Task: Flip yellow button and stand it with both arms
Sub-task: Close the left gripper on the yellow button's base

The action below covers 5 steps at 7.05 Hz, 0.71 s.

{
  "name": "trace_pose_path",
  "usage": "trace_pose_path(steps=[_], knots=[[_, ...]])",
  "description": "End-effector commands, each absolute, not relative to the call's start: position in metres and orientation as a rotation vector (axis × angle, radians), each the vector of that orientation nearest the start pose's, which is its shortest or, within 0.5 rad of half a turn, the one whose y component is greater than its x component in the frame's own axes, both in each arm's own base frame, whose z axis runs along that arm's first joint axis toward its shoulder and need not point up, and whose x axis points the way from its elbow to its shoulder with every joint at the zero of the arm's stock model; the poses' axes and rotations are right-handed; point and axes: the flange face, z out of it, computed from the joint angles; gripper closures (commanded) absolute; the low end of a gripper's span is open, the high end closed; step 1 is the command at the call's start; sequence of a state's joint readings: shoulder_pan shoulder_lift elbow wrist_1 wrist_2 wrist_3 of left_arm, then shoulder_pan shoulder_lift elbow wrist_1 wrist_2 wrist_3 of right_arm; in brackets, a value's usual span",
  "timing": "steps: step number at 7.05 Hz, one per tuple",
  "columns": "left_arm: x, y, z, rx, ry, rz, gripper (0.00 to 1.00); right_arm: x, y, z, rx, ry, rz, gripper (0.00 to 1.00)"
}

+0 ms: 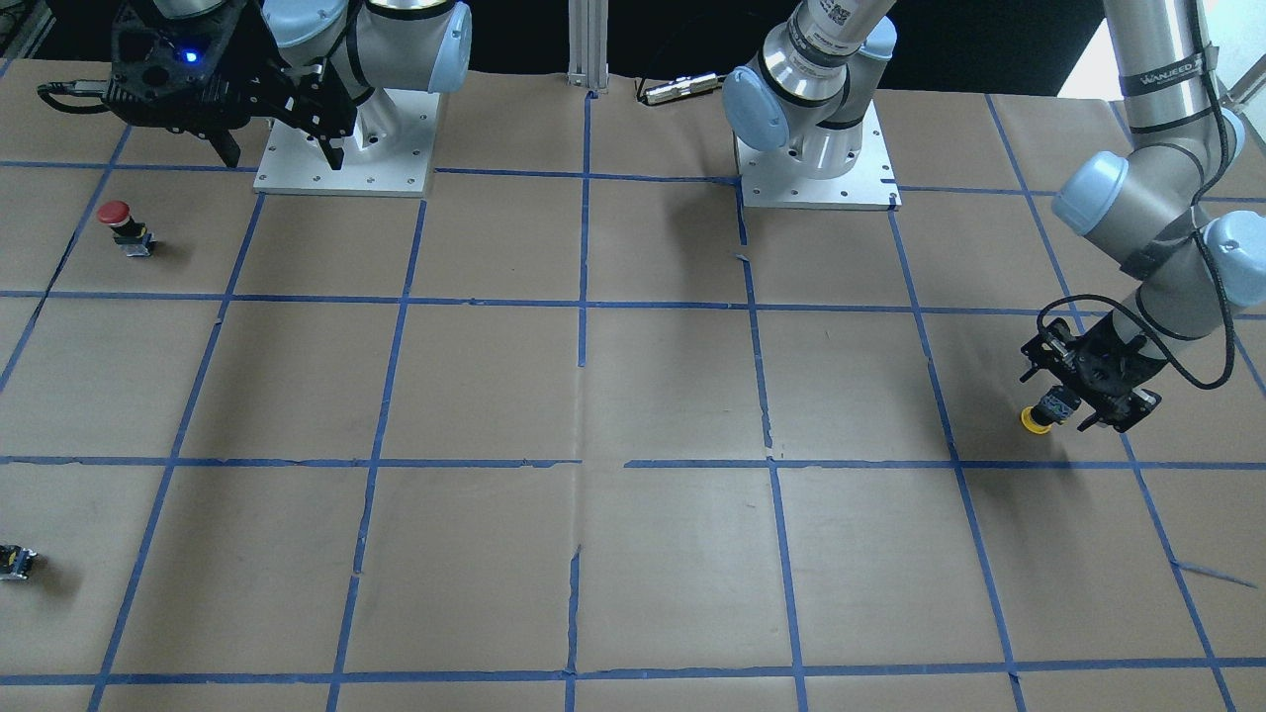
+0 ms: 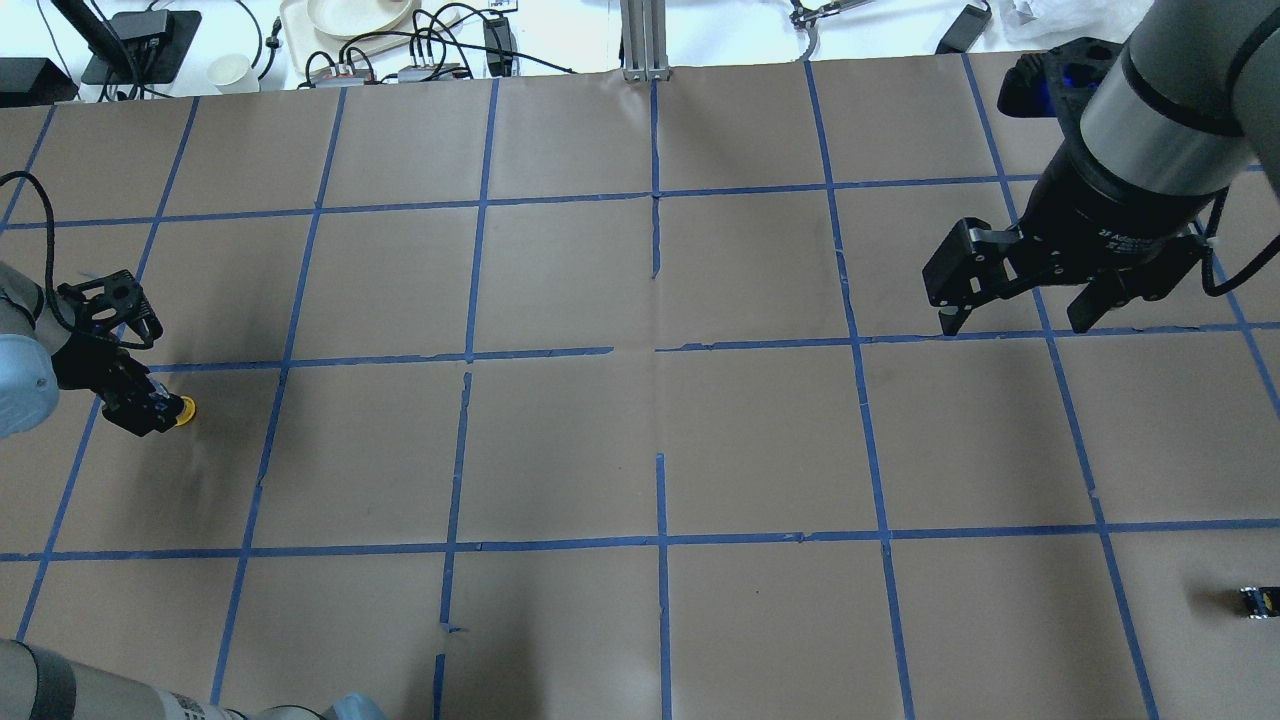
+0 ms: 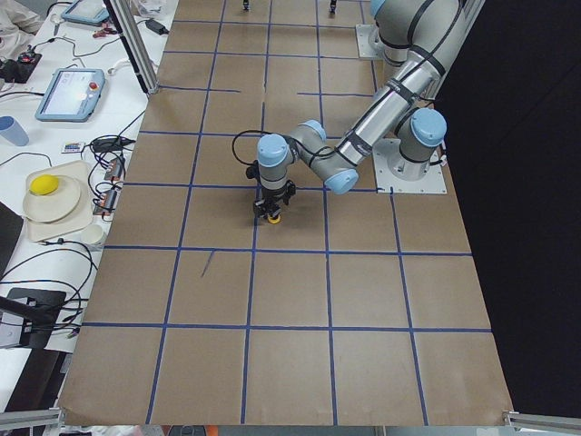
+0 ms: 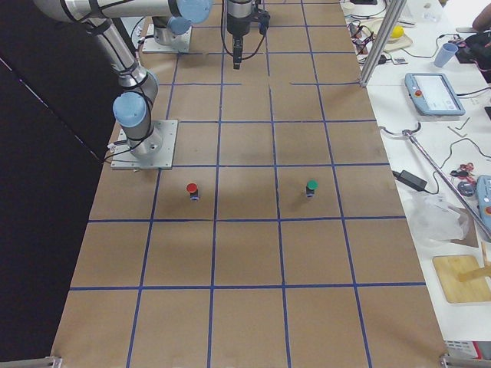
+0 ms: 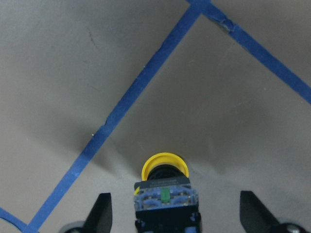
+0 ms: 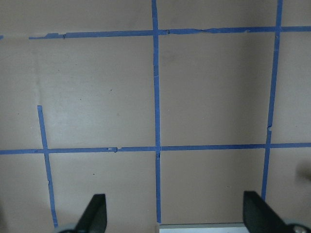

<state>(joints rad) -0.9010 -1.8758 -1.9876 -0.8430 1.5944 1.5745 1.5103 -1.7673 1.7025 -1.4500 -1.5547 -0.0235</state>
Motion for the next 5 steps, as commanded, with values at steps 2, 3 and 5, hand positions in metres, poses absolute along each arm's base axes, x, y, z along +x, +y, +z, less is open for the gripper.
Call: trace_pose_path(steps=[2, 3, 5], knots=[[0.221, -0.493, 0.216, 1.365, 2.798, 0.021, 0.7, 0.127, -0.42, 0.502, 0.56, 2.907, 0.103, 0.0], [0.218, -0.494, 0.221, 1.36, 2.798, 0.006, 0.9, 0.134, -0.425, 0.505, 0.638, 2.809, 0.091, 0.0], [0.199, -0.488, 0.24, 1.367, 2.85, -0.006, 0.94, 0.145, -0.436, 0.509, 0.851, 2.627, 0.104, 0.0]])
